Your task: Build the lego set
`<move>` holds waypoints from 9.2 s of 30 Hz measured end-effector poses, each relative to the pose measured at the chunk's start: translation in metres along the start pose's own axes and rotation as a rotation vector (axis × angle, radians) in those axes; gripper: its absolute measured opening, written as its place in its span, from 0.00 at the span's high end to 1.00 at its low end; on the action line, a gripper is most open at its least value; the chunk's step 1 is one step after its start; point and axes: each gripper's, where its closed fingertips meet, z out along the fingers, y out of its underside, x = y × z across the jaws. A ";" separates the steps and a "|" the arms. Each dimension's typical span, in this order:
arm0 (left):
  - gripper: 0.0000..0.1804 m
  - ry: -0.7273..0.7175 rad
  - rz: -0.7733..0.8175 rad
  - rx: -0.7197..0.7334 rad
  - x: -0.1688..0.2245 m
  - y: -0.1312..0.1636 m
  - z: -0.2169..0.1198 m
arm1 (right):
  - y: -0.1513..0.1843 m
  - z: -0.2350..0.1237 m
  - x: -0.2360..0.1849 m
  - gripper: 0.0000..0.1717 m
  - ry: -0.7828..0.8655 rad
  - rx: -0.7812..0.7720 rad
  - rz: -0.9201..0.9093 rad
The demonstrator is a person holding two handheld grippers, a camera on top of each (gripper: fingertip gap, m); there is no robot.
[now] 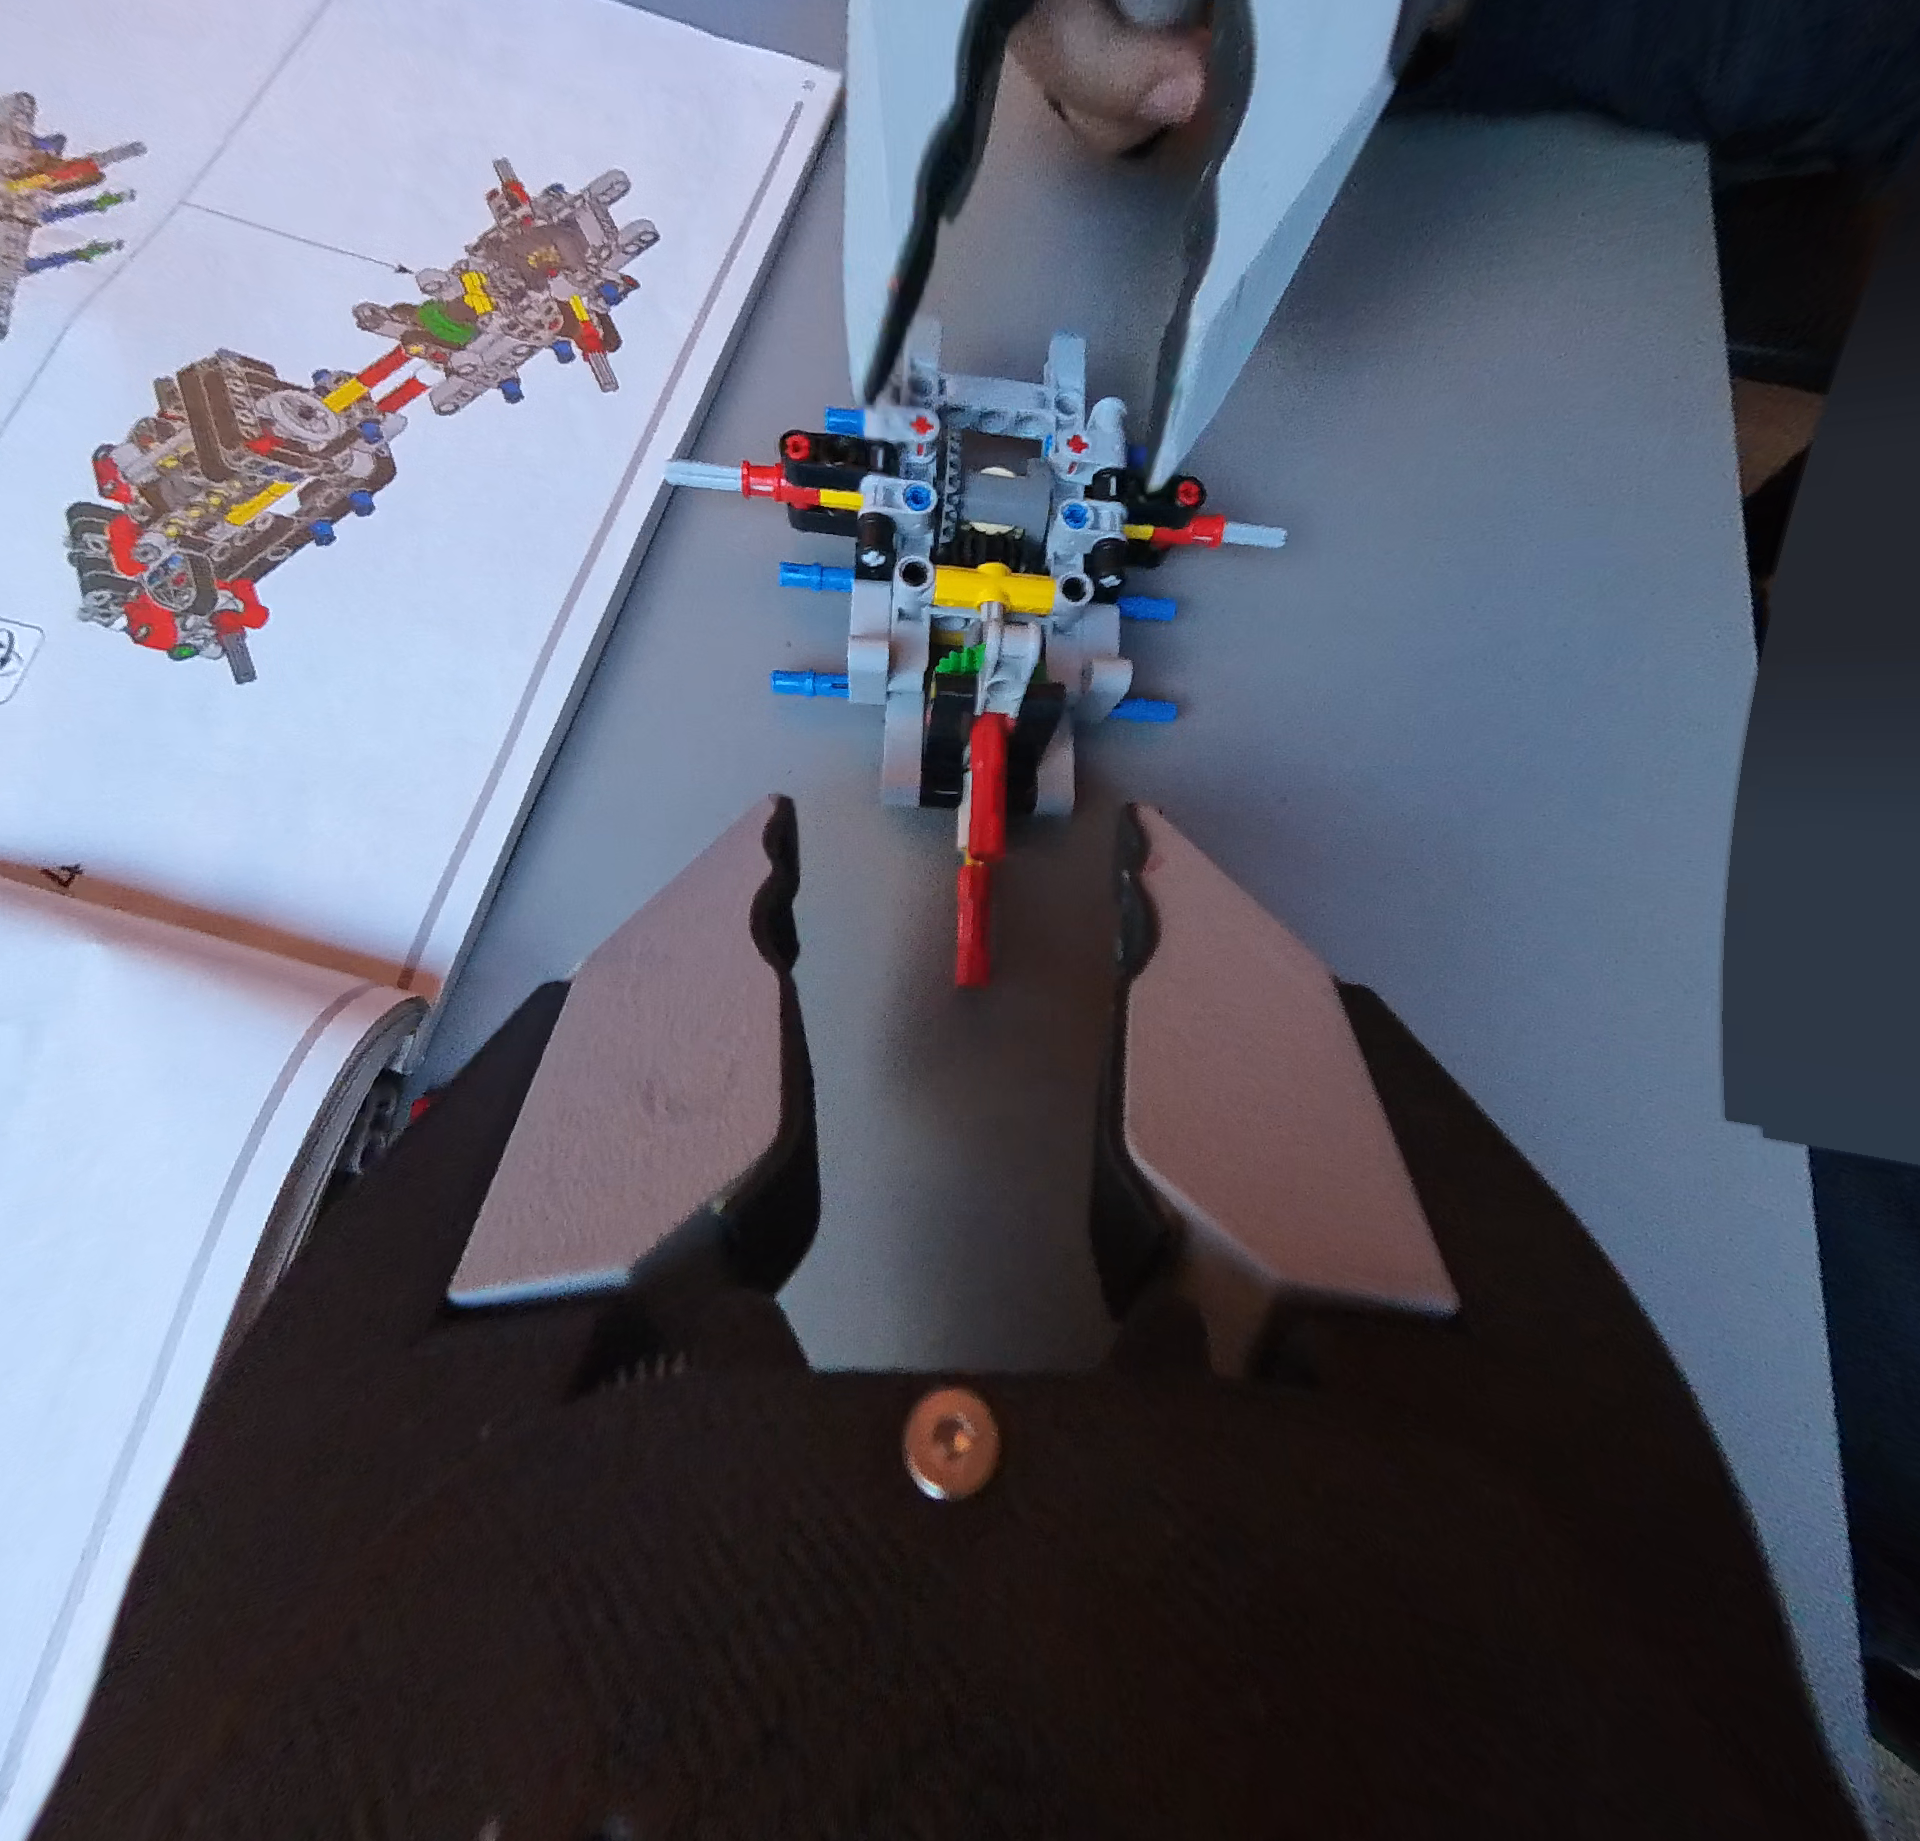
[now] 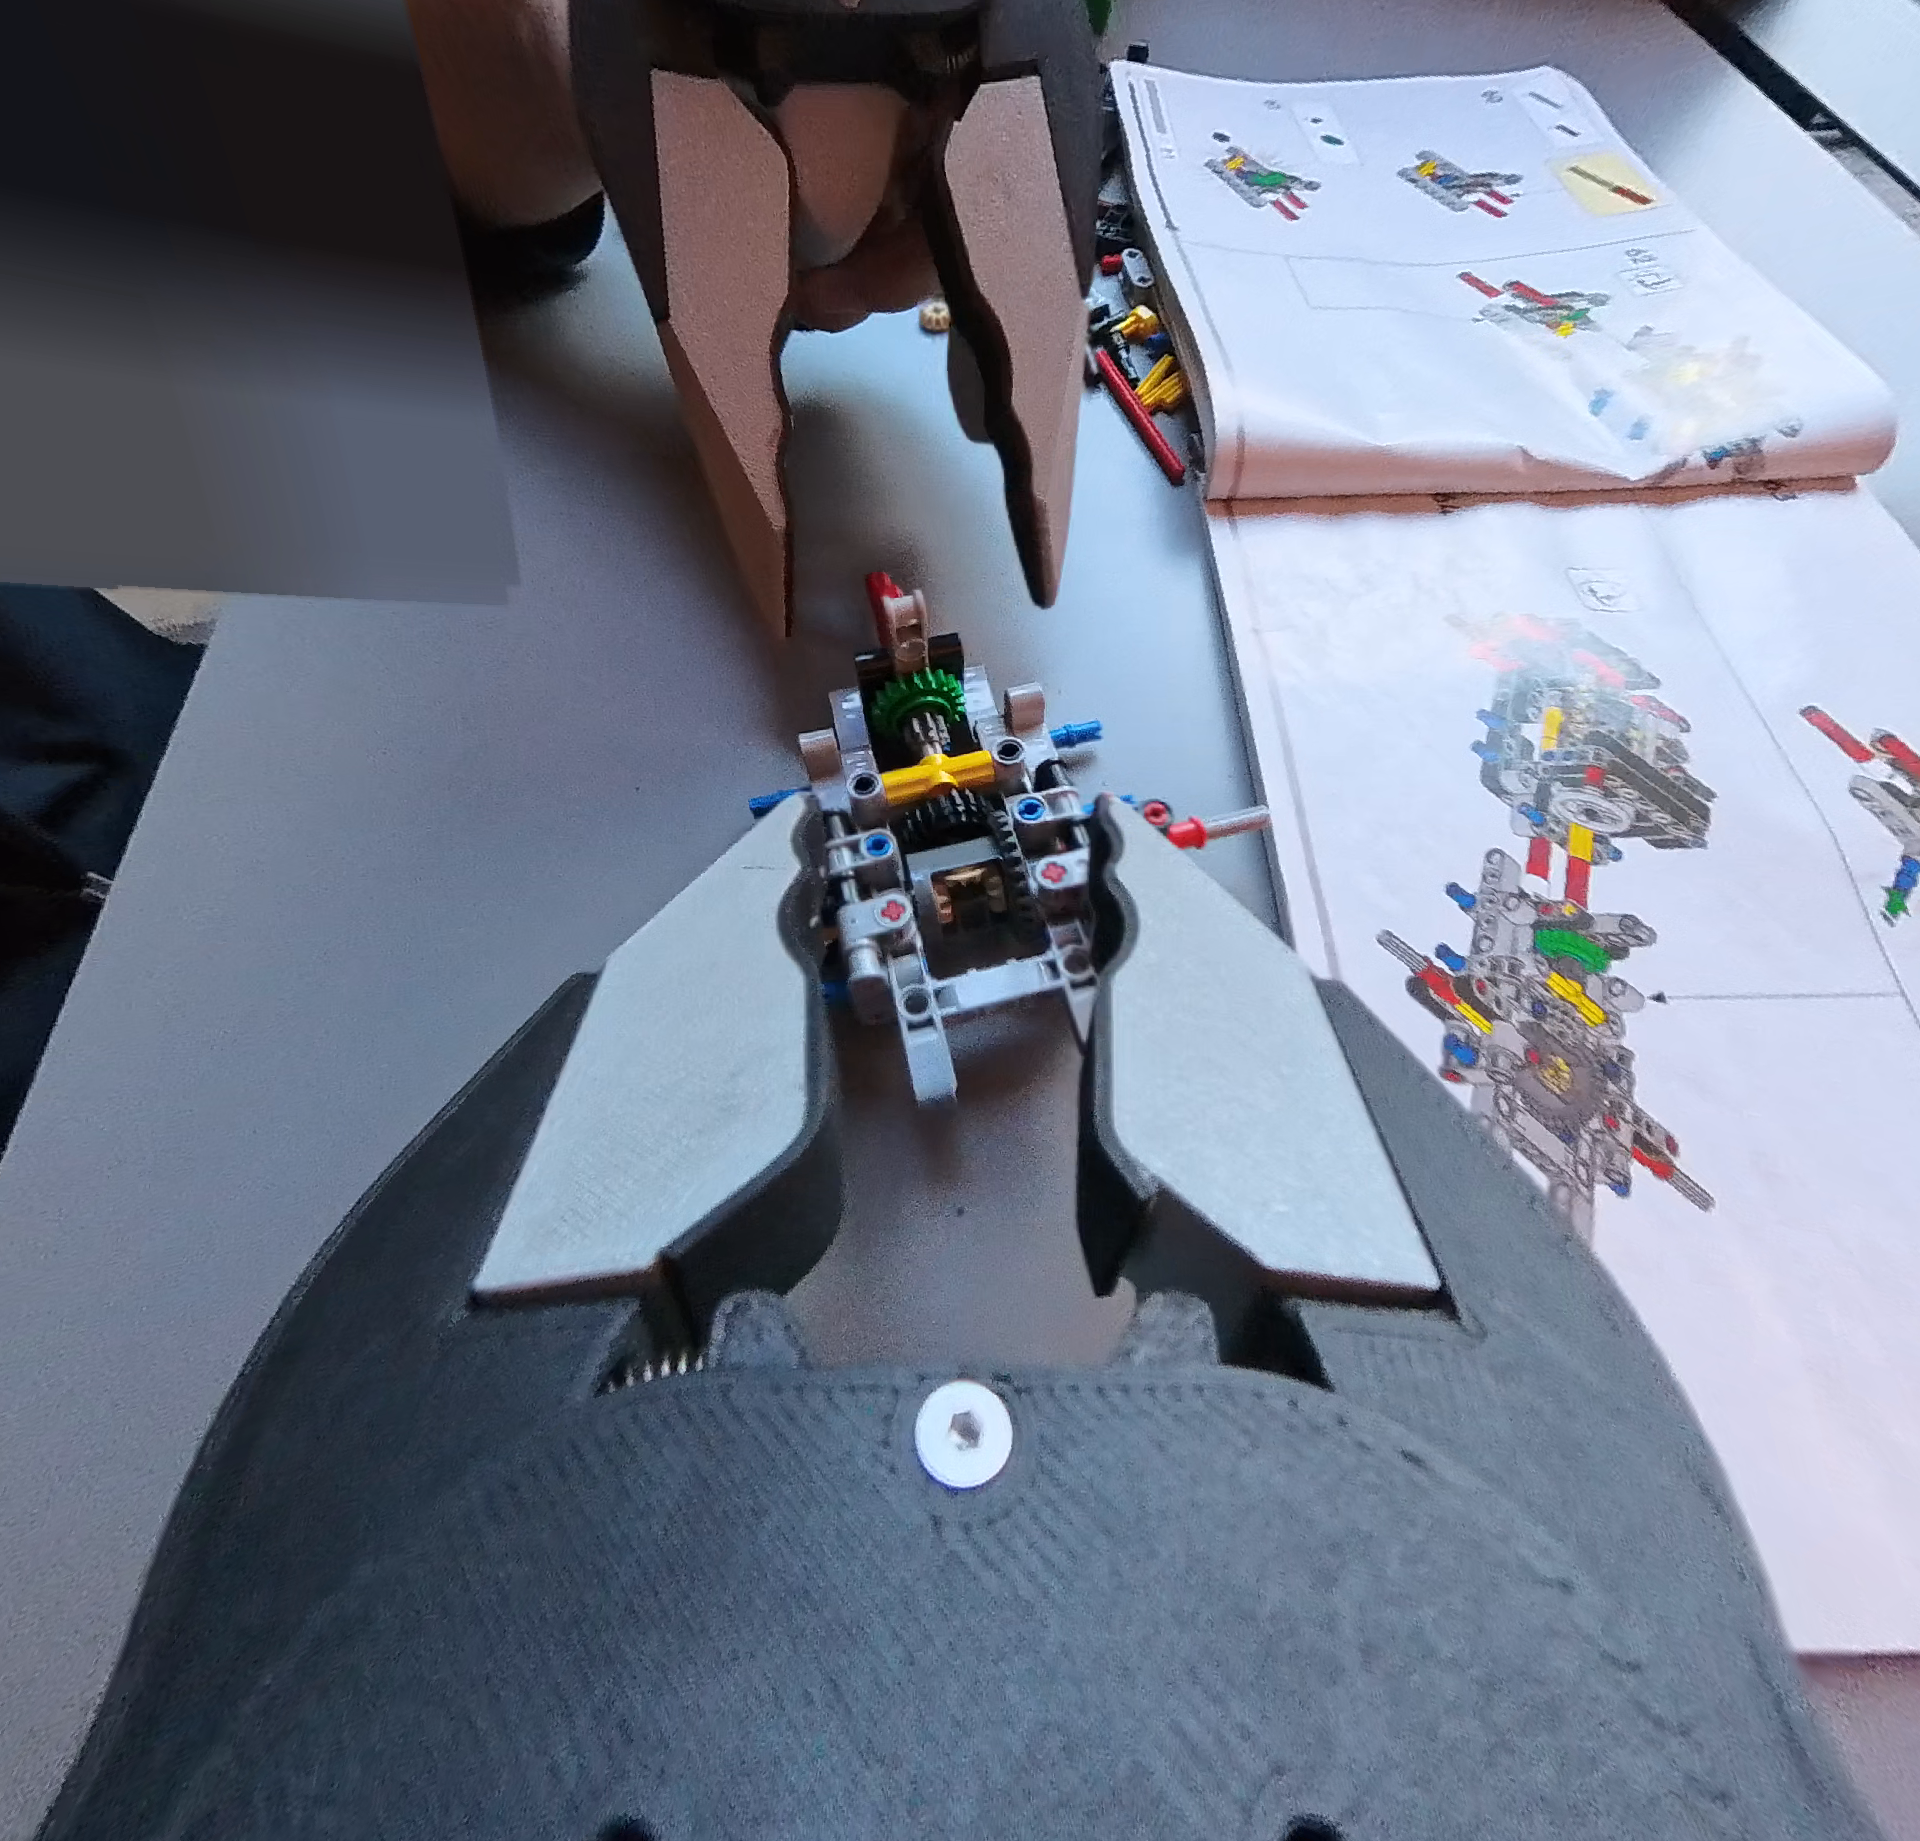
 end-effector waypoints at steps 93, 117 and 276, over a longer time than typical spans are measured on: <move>0.65 0.077 0.169 -0.028 0.000 0.003 0.024 | 0.006 0.012 -0.017 0.53 0.143 -0.436 -0.070; 0.55 -0.007 0.148 -0.034 -0.005 0.008 0.021 | -0.031 -0.096 0.087 0.70 0.389 0.507 0.177; 0.99 0.071 0.161 0.060 0.004 -0.014 0.007 | 0.052 -0.010 -0.007 0.76 0.066 -0.379 -0.105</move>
